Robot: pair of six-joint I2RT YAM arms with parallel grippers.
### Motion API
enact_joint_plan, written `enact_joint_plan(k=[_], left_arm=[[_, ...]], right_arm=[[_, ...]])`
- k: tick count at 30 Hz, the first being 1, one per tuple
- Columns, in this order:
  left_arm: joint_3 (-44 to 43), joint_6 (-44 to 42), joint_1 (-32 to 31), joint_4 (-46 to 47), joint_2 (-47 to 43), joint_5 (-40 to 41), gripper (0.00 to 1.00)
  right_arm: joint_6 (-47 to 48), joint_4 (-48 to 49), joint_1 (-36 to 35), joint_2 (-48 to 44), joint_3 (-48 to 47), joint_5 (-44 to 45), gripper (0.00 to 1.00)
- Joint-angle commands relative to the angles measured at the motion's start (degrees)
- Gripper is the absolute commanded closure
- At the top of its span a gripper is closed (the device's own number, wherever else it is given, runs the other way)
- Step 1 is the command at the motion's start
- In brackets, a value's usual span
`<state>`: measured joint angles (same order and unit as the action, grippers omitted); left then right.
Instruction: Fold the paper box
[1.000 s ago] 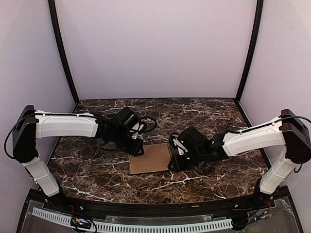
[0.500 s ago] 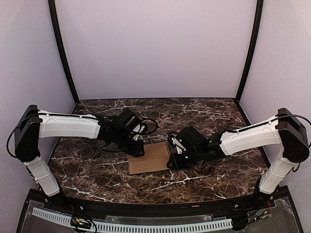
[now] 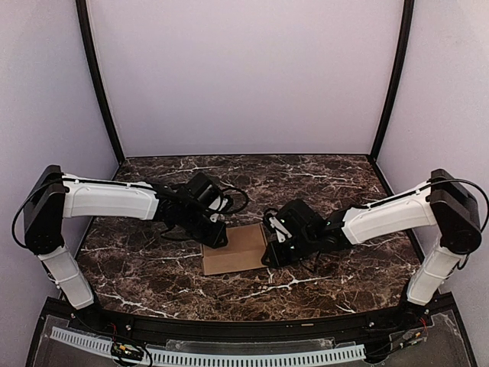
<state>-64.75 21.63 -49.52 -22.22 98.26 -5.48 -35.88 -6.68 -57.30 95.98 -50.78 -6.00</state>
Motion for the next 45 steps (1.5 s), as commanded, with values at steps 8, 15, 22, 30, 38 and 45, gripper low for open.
enact_joint_plan(k=[8, 15, 22, 30, 38, 45], left_arm=[[1.32, -0.45, -0.32, -0.46, 0.70, -1.90, 0.78], [1.43, -0.45, -0.31, -0.37, 0.20, -2.23, 0.79], [2.04, -0.45, -0.33, -0.07, -0.49, -2.73, 0.79], [2.61, -0.43, -0.31, 0.23, -0.72, -2.94, 0.79], [2.57, -0.60, -0.40, 0.38, -0.59, -3.20, 0.79], [2.91, -0.71, -0.35, 0.42, -0.76, -3.23, 0.79]], right_arm=[[1.12, 2.35, 1.16, 2.09, -1.60, -0.77, 0.81], [1.36, 2.36, 1.66, 2.69, -1.60, 0.36, 0.81], [2.19, 2.21, 1.84, 4.16, -2.30, 1.74, 0.83], [2.39, 1.59, 1.85, 4.27, -2.04, 2.42, 0.82], [2.39, -0.04, 1.84, 3.00, -2.19, 3.00, 0.80], [2.04, -0.74, 1.41, 2.43, -2.45, 3.49, 0.78]])
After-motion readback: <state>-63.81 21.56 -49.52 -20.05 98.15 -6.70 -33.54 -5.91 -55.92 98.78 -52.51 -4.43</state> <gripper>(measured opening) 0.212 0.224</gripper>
